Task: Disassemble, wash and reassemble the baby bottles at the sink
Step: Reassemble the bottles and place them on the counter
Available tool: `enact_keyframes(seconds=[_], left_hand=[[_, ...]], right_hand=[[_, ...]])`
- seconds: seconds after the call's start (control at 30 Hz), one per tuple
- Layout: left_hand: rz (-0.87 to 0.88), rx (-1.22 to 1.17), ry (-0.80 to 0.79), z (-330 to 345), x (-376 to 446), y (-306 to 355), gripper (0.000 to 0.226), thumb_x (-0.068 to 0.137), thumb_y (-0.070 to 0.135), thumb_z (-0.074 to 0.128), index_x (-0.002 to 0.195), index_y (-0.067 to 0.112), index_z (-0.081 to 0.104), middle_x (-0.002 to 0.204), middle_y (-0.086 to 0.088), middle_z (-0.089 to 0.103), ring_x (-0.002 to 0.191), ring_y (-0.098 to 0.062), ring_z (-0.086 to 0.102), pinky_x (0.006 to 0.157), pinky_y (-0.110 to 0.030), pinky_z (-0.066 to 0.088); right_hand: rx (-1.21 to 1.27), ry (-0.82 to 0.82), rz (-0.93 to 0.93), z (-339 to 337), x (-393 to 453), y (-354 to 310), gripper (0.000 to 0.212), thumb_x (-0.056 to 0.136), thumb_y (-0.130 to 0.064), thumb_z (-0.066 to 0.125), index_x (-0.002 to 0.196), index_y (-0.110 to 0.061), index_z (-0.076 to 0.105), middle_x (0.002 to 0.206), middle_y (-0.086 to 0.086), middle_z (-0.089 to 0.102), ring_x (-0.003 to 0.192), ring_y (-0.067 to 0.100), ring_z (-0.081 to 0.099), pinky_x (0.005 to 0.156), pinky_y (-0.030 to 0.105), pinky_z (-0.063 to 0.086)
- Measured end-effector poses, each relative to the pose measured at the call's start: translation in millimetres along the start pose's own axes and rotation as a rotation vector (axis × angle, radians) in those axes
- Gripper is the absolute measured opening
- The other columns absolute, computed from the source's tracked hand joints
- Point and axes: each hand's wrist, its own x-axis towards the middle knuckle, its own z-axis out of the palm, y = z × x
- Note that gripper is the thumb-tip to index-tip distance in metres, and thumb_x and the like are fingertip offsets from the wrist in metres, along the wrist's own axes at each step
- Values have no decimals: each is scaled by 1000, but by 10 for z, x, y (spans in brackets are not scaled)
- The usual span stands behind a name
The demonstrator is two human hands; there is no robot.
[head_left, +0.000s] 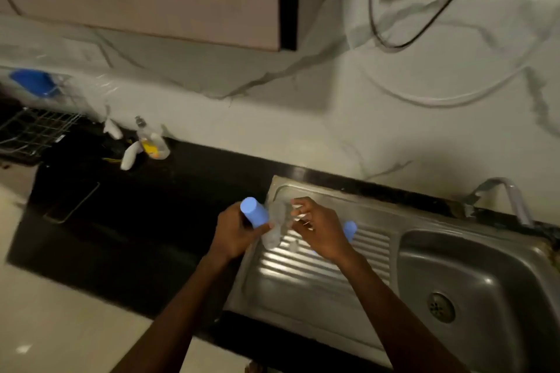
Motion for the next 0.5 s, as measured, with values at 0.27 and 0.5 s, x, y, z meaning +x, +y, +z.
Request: enact_keyframes(seconds=[0.27,0.5], left_hand=[[-283,204,244,-429,75,-870,49,70,21,92,111,15,67,104,7,69,101,-14,67,94,-35,55],[-453,209,244,-400,286,-1134,51,74,19,90,117,14,64,114,-1,69,104,-12,61,88,-26,45]], right_hand=[[-158,-251,134,623,-68,628,26,87,-28,74,112,-26,67,93,-17,72,76,-3,68,71,16,48],[-192,-263,170,537,-77,767,16,91,-19,73,104,-24,65,98,-6,71,79,-3,63,73,12,46]])
